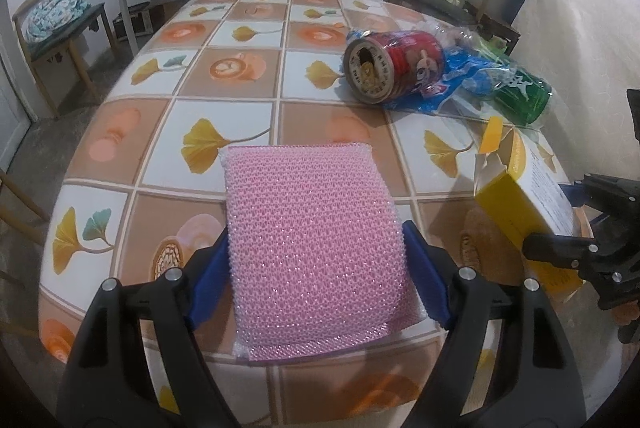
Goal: Collect trash
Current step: 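Carry the sponge and capsule box over the blue wastebasket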
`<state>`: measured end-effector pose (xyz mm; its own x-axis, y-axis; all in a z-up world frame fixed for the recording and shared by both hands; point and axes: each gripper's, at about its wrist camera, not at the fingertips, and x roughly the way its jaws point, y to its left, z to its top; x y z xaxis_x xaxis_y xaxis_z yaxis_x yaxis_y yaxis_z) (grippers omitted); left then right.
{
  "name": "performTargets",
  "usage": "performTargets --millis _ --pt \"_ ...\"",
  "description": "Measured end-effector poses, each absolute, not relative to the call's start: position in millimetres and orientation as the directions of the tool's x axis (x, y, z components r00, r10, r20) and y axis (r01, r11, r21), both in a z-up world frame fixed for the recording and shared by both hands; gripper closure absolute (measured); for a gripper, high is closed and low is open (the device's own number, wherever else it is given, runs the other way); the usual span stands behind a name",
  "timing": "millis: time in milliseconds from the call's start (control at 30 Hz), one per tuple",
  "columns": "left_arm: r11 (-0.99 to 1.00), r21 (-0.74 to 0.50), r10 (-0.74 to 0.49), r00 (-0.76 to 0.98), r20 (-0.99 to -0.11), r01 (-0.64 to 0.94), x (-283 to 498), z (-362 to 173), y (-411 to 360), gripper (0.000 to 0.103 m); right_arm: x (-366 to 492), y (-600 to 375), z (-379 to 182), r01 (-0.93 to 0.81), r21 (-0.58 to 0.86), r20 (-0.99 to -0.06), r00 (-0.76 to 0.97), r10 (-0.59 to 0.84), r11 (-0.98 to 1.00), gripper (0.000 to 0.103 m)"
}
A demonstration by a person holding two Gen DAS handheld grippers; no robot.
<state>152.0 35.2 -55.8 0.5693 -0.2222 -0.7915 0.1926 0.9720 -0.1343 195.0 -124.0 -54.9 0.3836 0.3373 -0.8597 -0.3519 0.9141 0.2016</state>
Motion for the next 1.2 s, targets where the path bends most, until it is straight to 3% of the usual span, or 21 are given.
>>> performTargets --millis 667,1200 --pt "0.938 -0.086 -0.287 0.611 -0.738 0.337 127 -6 -26 0.027 134 -192 -16 -0.221 0.281 -0.768 0.532 0.357 0.934 0.030" --pt "0.789 -0.085 -0.476 0.518 -0.711 0.608 124 25 -172 0.027 63 -333 -2 0.082 0.327 -0.710 0.678 0.187 0.941 0.030"
